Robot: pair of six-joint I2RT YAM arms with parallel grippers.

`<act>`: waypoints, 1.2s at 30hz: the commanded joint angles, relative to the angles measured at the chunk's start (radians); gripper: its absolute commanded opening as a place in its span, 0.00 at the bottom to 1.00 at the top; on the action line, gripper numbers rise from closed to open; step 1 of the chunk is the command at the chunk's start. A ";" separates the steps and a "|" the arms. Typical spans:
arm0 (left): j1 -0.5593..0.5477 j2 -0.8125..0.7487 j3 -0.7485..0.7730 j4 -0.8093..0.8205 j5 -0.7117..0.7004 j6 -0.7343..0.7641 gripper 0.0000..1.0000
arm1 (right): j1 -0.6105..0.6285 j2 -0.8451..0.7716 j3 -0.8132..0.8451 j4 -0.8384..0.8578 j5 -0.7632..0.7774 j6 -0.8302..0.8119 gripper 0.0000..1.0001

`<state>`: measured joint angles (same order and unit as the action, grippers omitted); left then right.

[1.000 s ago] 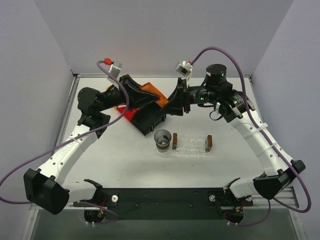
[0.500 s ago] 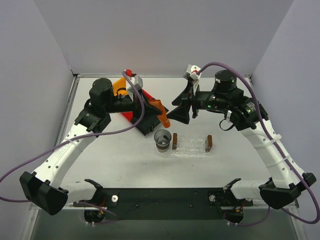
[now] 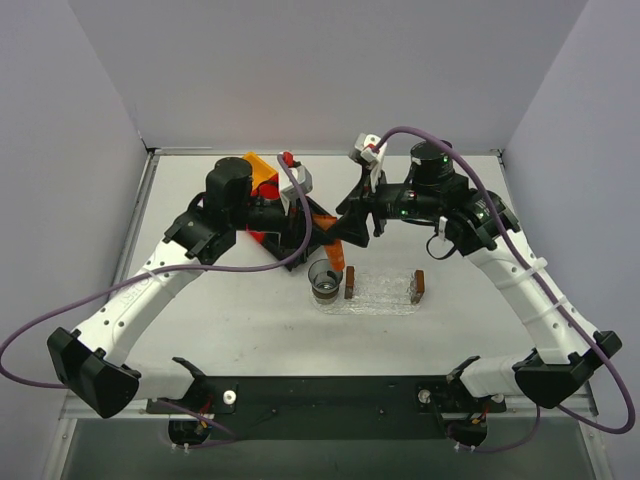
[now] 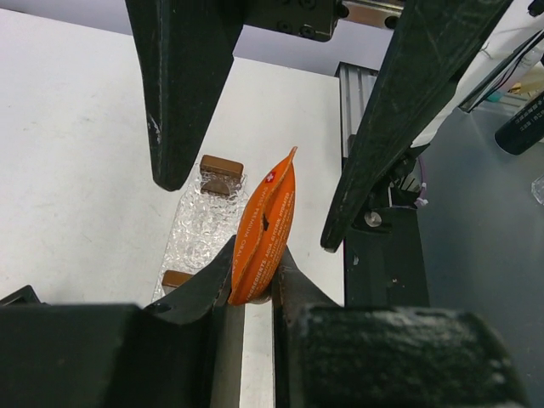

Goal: Prepare toiletry sets of a toothbrush and toothpaste on the tray

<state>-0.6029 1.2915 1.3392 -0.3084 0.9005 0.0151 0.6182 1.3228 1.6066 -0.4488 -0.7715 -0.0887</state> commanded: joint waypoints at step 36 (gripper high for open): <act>0.032 -0.136 -0.083 0.058 -0.189 0.055 0.80 | -0.006 -0.137 -0.156 0.128 0.259 -0.074 0.00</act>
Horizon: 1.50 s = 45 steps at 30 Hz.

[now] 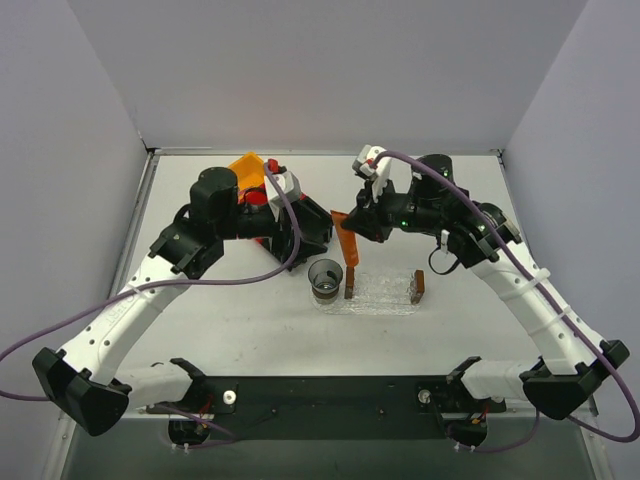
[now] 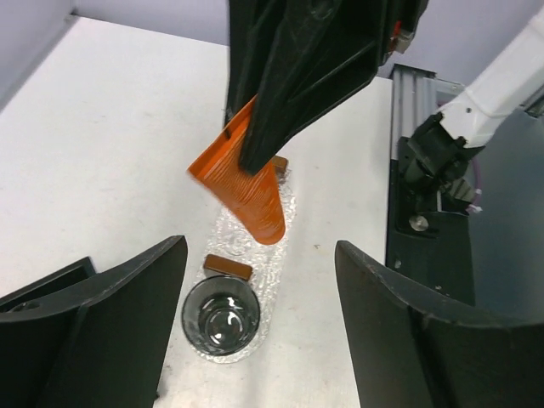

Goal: Prepare toiletry sets of a toothbrush and toothpaste on the tray

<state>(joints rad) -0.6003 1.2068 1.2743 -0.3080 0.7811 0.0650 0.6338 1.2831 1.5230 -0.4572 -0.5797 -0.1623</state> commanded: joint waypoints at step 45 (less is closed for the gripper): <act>0.361 -0.176 -0.291 0.142 -0.212 -0.060 0.74 | -0.051 -0.527 -0.931 0.802 0.472 0.053 0.00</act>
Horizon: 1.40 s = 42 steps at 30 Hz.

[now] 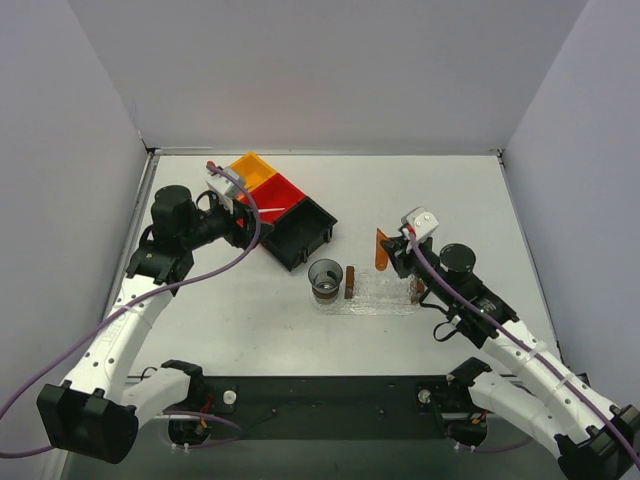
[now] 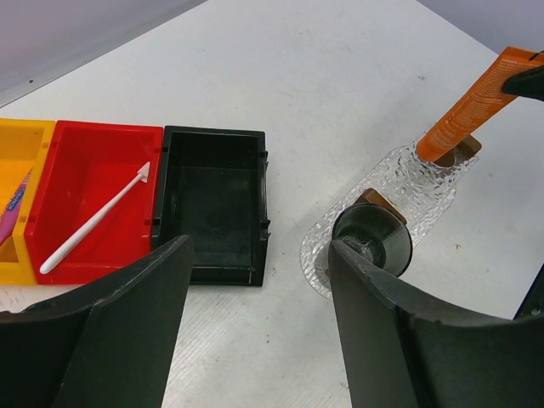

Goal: Prepare toiletry sets of a toothbrush and toothpaste on the tray

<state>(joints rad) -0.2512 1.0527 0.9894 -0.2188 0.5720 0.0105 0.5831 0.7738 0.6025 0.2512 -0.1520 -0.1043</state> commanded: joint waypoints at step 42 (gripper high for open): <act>-0.327 0.305 0.311 0.317 0.396 -0.182 0.90 | -0.069 0.226 0.669 -0.308 -0.506 0.253 0.00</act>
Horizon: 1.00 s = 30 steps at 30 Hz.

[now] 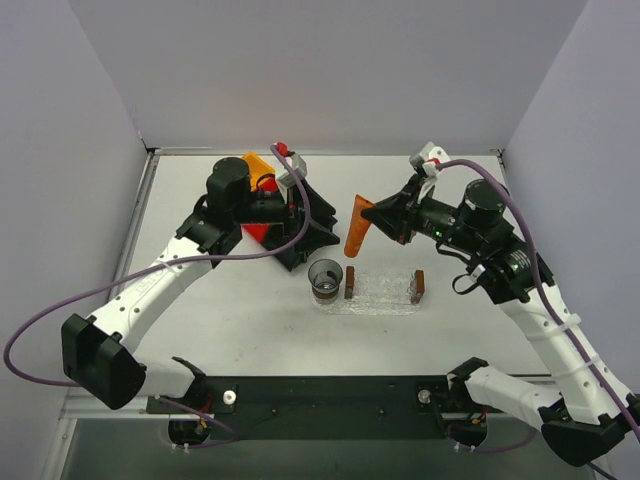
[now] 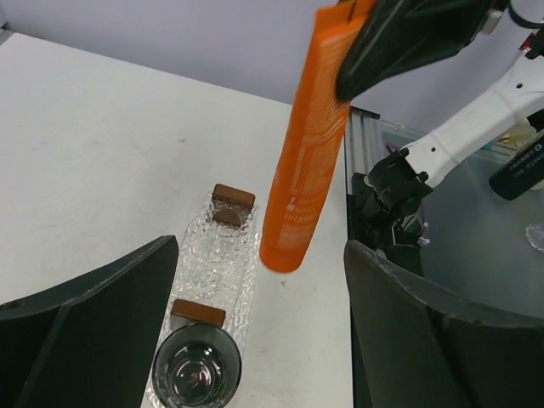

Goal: Prepare toiletry sets of a toothbrush and toothpaste on the tray

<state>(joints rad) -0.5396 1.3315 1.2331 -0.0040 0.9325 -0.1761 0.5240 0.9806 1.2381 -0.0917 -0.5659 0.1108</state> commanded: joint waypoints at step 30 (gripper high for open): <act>-0.125 0.081 -0.018 0.226 0.063 -0.025 0.36 | -0.041 0.052 0.047 0.092 -0.160 0.112 0.00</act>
<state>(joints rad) -0.6598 1.4071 1.1858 0.1417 0.9752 -0.1791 0.4915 1.0397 1.2697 -0.1047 -0.6872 0.1905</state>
